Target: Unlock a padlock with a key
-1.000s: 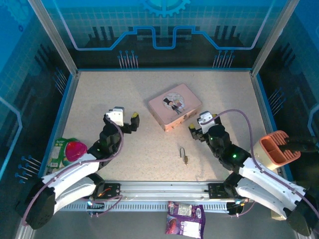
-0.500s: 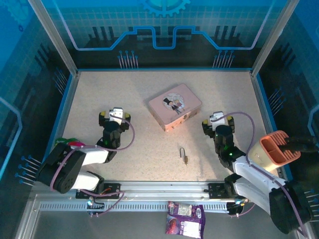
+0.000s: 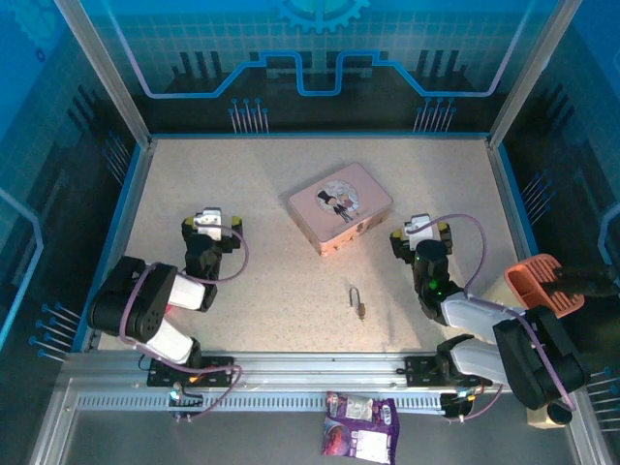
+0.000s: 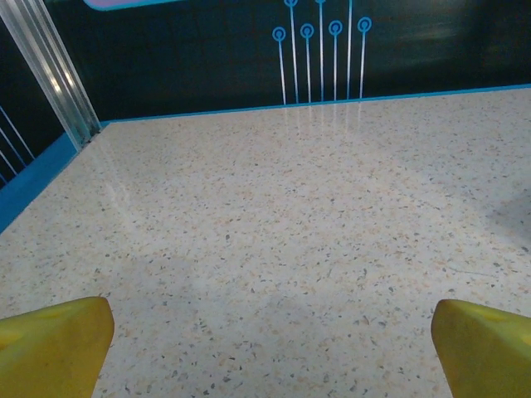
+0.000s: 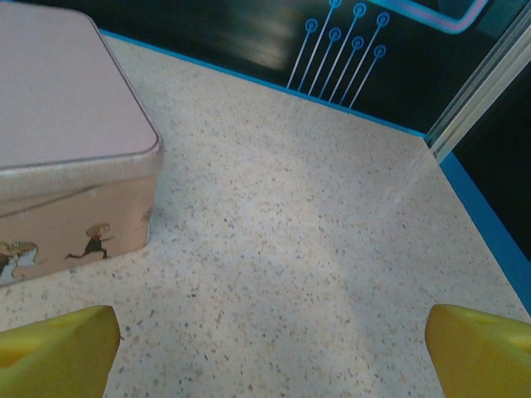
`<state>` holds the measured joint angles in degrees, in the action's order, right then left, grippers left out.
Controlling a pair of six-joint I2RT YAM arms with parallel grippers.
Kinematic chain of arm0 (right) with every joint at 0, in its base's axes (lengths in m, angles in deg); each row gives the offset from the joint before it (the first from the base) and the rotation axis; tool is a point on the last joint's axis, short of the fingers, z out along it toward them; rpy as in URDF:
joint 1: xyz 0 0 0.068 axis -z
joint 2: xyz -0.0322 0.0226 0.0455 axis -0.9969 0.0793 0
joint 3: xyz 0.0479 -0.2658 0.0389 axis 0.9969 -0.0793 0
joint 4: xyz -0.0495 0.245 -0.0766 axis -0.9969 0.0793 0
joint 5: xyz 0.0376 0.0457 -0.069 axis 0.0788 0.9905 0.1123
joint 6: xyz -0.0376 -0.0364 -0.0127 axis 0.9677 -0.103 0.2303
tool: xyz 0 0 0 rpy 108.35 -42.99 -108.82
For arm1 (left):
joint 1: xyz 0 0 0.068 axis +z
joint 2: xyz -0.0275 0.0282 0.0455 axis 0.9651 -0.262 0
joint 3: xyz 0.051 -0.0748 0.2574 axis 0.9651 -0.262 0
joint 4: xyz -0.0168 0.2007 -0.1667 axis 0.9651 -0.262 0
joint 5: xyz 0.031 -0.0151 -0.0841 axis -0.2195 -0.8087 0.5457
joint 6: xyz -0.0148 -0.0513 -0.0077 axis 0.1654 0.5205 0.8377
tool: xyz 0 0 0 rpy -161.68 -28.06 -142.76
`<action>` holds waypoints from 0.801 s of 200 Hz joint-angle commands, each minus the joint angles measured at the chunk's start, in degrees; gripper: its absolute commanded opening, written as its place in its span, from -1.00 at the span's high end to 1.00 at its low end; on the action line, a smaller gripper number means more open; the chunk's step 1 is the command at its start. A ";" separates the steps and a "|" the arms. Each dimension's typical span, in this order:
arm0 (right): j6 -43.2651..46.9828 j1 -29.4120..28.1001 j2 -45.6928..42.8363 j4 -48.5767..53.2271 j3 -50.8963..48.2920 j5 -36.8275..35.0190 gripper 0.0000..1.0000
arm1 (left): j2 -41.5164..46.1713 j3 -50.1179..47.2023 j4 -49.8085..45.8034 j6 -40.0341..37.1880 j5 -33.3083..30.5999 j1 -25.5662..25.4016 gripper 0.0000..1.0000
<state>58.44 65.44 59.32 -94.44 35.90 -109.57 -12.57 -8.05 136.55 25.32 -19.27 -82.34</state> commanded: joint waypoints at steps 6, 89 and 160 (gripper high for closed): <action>0.75 1.11 1.12 -4.83 0.20 0.76 -0.91 | 0.41 4.70 -8.94 4.49 7.70 2.75 -0.98; -0.62 6.12 7.47 -9.05 2.86 5.84 -0.95 | 0.31 6.98 -13.05 7.69 6.34 4.98 -0.99; -6.07 11.95 13.26 -9.19 6.35 15.30 -0.99 | 0.36 6.94 -12.98 7.69 6.25 4.98 -0.98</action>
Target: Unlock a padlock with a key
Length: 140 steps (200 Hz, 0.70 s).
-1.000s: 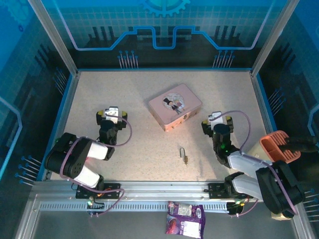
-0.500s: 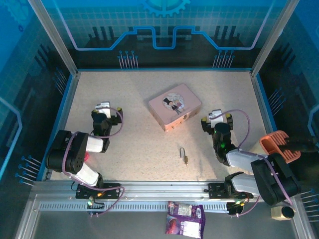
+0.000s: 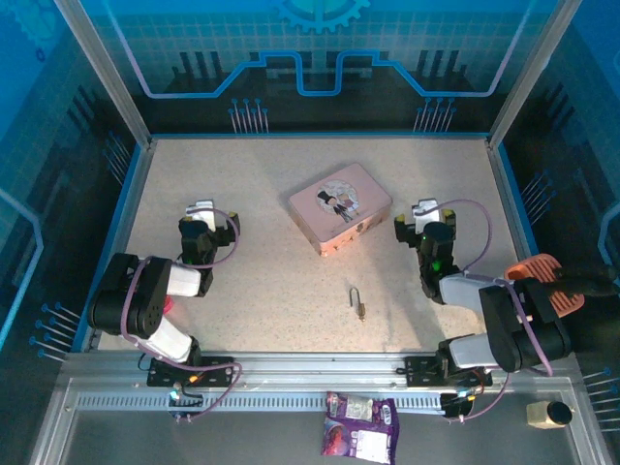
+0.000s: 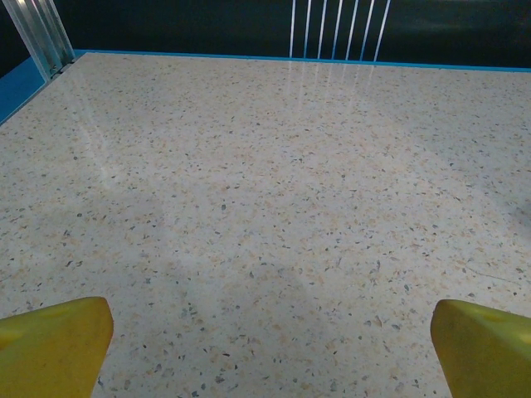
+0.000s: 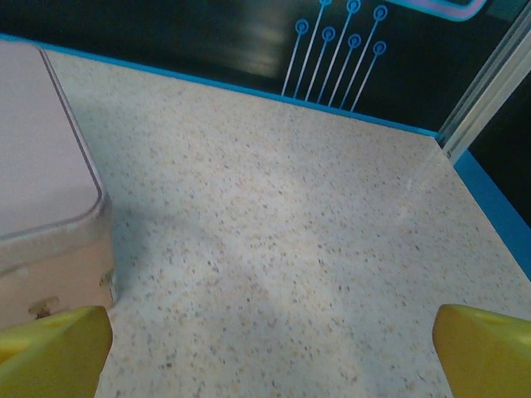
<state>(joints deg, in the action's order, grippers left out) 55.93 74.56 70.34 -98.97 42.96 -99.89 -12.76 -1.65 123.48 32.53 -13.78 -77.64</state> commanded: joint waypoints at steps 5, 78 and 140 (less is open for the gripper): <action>-4.08 3.16 3.85 -7.31 -1.21 5.58 -0.99 | 0.55 0.50 0.09 0.46 0.79 0.28 -0.99; -6.28 4.86 9.64 -6.89 1.53 6.13 -0.99 | 0.55 0.58 0.09 0.40 0.79 0.28 -0.98; -6.04 4.83 9.86 -7.84 1.37 6.14 -0.99 | 0.52 0.58 0.09 0.47 0.79 0.28 -0.99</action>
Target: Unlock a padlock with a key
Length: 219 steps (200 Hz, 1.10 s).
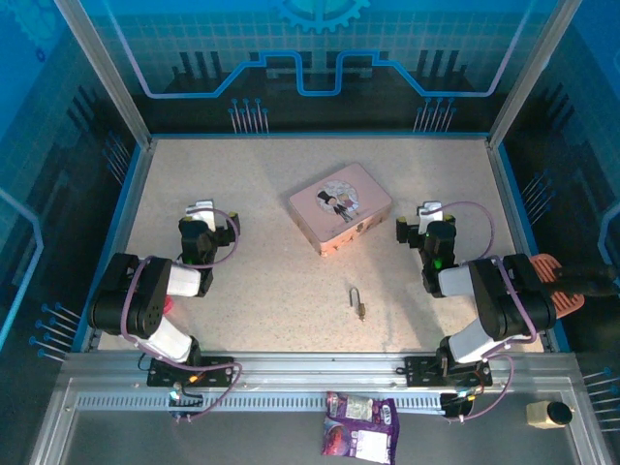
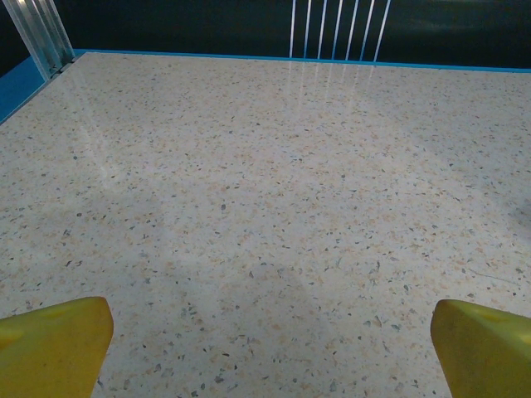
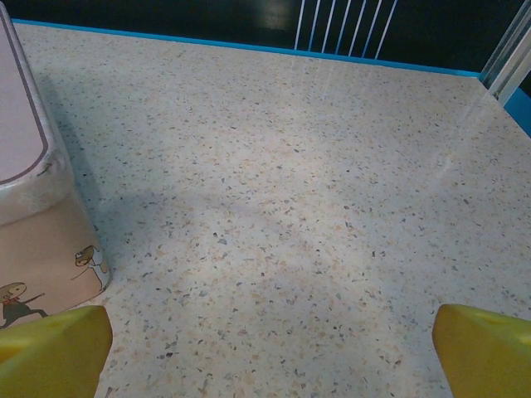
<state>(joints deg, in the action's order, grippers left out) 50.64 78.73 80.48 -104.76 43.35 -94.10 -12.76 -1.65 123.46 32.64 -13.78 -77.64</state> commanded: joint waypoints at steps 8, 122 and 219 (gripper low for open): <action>-0.68 0.68 -0.31 -1.97 0.98 0.36 -0.99 | 0.51 0.57 0.11 0.34 0.80 0.28 -0.99; -0.68 0.70 -0.30 -1.96 0.93 0.38 -0.99 | 0.56 0.49 0.24 0.28 0.79 0.28 -0.98; -0.65 0.73 -0.27 -2.03 0.98 0.28 -0.99 | 0.43 0.32 0.83 -0.34 0.61 -0.33 -0.99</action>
